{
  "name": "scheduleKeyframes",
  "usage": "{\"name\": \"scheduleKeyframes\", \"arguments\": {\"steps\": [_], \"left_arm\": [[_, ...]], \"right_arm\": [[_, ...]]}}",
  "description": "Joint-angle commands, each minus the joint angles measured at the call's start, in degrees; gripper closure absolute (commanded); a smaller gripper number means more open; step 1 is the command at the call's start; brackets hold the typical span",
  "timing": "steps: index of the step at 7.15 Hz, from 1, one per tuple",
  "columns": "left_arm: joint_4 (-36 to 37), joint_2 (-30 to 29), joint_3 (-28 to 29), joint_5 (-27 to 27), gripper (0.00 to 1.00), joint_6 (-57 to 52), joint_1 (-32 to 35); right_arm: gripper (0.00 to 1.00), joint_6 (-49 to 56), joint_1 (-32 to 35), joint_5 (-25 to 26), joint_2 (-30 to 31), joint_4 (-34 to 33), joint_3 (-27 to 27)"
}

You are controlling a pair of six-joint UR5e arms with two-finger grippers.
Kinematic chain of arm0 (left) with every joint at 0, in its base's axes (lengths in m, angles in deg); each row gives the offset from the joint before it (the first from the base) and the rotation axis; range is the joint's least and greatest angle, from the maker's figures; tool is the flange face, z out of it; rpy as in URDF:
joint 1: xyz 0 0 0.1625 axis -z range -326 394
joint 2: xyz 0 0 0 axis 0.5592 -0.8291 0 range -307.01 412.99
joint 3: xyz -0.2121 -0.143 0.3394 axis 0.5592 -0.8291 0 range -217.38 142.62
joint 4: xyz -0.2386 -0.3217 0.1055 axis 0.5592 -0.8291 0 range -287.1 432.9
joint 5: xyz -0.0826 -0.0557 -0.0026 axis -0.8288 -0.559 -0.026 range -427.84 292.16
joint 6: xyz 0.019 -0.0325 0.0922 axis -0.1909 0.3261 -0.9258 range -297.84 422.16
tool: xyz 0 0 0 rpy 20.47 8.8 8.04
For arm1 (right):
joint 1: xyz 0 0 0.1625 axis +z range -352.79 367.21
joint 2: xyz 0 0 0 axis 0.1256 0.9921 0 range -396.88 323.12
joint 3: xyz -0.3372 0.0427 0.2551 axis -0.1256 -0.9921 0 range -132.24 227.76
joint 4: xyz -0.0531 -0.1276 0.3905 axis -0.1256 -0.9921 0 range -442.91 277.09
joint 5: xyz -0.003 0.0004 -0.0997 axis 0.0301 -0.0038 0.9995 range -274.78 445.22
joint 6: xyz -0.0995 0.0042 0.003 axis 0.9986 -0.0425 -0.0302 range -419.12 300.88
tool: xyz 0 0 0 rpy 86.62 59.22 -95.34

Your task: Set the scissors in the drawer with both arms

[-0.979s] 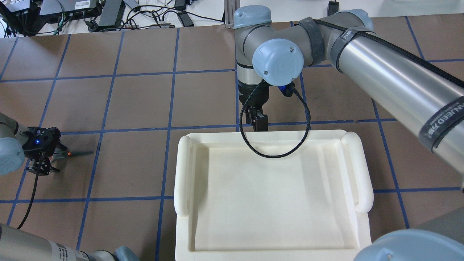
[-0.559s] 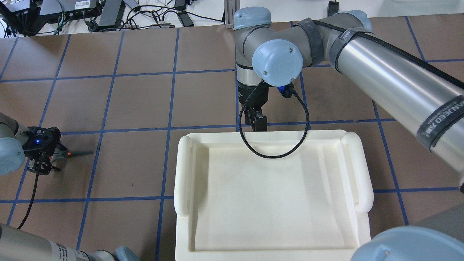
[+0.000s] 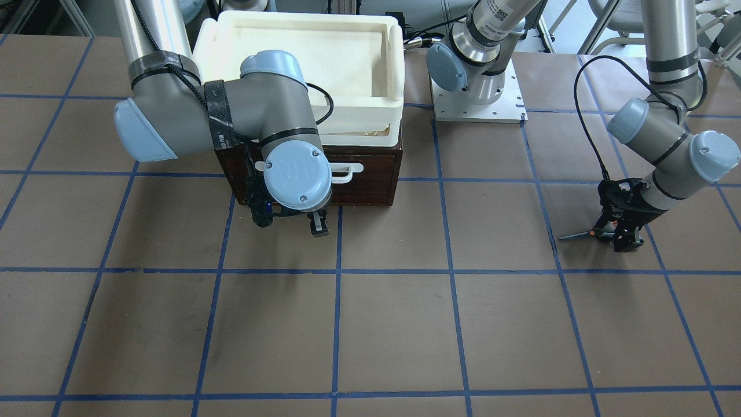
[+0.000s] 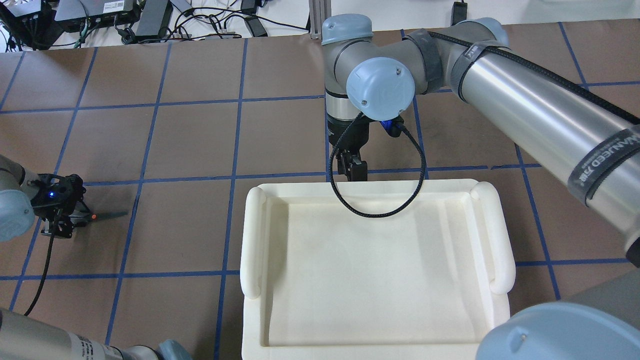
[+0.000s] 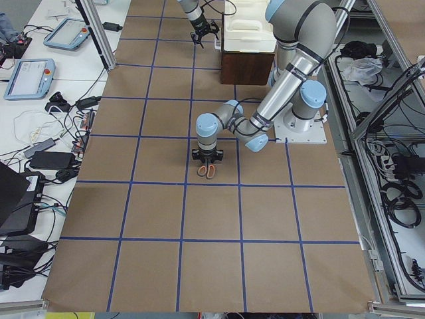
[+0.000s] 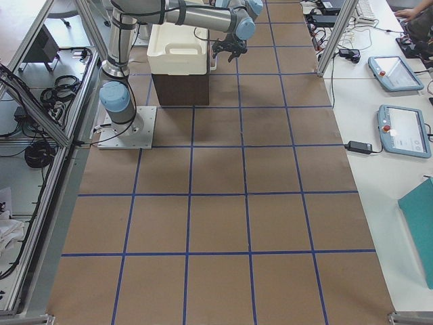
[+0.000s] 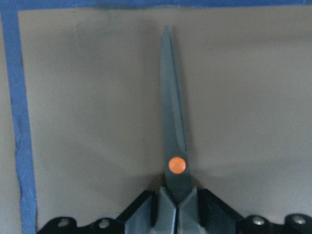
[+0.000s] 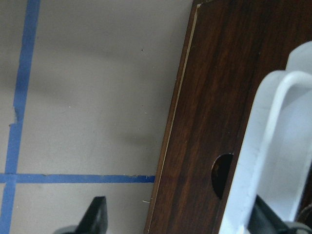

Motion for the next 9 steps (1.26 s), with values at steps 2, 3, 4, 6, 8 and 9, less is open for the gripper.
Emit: {"name": "scheduleKeyframes", "arguments": {"steps": [2,3,4,6,8,9], "left_arm": [[0.01,0.0,0.18,-0.63,0.92,0.07,0.0],[0.01,0.26,0.79,-0.63,0.92,0.15,0.09],[0.01,1.22,2.62,-0.63,0.93,0.68,0.53],[-0.78,2.63,5.88,-0.63,0.94,1.73,2.71],[-7.23,4.91,11.39,-2.55,0.95,10.57,7.97],[-13.55,6.4,16.82,-2.65,0.95,16.62,10.96]], "right_arm": [[0.0,0.29,0.0,0.0,-0.03,-0.17,0.76],[0.0,0.21,0.0,0.0,-0.03,-0.08,0.94],[0.0,0.2,0.0,0.0,-0.03,-0.08,0.94],[0.0,0.82,0.0,0.09,-0.03,-0.52,1.29],[0.0,1.87,0.0,0.88,-0.03,-3.74,1.12],[0.0,1.96,0.0,0.88,-0.03,-6.03,1.03]]}}
